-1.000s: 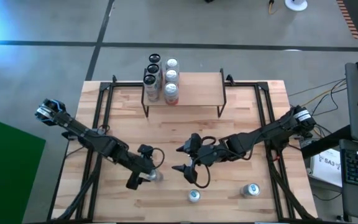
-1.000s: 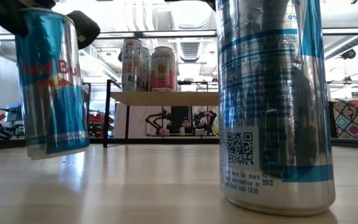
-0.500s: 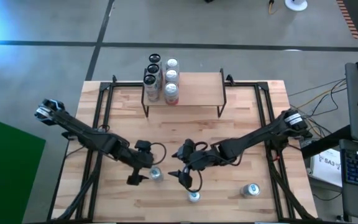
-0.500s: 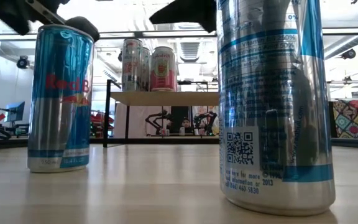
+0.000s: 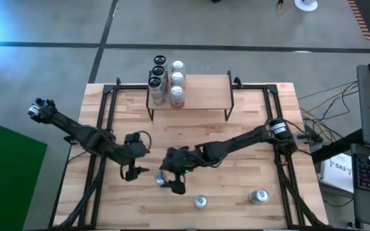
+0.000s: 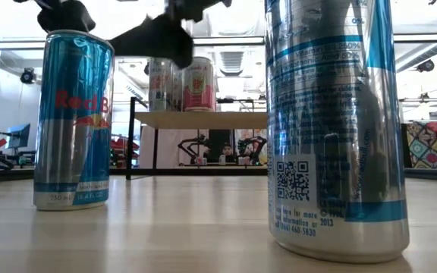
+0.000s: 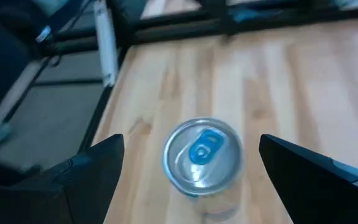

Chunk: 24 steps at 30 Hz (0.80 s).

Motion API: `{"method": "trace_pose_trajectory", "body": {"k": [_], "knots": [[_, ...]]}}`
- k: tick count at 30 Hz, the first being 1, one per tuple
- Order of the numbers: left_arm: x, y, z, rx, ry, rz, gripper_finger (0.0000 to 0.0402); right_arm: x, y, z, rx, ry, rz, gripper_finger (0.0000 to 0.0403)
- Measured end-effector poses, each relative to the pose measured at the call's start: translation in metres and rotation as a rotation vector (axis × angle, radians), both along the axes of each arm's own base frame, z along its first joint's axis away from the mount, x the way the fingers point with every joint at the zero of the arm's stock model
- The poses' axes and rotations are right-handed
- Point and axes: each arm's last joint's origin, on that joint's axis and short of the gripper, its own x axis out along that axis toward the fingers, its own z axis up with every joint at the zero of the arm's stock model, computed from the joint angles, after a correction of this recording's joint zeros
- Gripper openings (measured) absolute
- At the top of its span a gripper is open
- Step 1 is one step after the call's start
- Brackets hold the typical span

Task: Place canned beverage on shelf
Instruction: Put the top blue soda can on the shelf

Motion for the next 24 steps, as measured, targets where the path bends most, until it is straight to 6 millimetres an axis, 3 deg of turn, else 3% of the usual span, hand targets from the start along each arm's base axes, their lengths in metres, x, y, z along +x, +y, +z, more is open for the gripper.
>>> {"method": "trace_pose_trajectory", "body": {"k": [8,15,24], "knots": [[-0.016,0.007,-0.003,-0.045,-0.052,0.194,0.0351,0.022,-0.005,-0.012,-0.079,0.080,0.165,0.0364],[-0.021,0.002,-0.013,-0.096,-0.021,0.234,0.0351,0.035,-0.004,-0.015,-0.143,0.101,0.219,0.0360],[-0.031,-0.005,-0.015,-0.129,-0.002,0.279,0.0351,0.037,-0.006,-0.018,-0.156,0.132,0.273,0.0259]]}}
